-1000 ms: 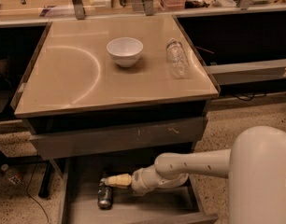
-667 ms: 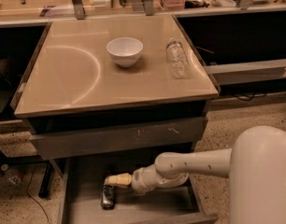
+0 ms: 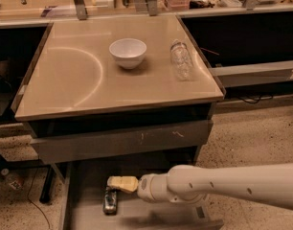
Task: Place redbull can into middle drawer
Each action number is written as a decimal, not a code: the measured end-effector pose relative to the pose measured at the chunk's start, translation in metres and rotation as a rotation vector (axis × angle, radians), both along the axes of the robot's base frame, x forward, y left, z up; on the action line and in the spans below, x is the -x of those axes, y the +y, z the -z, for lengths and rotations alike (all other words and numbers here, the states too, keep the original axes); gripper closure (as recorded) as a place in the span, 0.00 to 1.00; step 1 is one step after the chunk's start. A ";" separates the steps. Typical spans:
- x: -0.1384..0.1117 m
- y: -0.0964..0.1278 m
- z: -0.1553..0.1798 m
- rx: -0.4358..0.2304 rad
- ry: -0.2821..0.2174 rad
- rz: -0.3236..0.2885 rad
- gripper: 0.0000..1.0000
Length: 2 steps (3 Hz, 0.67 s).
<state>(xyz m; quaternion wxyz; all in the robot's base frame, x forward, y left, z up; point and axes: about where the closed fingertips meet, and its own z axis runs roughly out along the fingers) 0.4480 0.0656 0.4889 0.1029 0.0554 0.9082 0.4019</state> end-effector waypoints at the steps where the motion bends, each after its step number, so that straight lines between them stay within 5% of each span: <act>1: 0.040 -0.003 -0.036 0.065 -0.042 0.040 0.00; 2: 0.053 -0.014 -0.050 0.123 -0.091 0.018 0.00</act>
Offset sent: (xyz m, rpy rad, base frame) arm -0.0324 -0.0017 0.0302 -0.0514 -0.0337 -0.0359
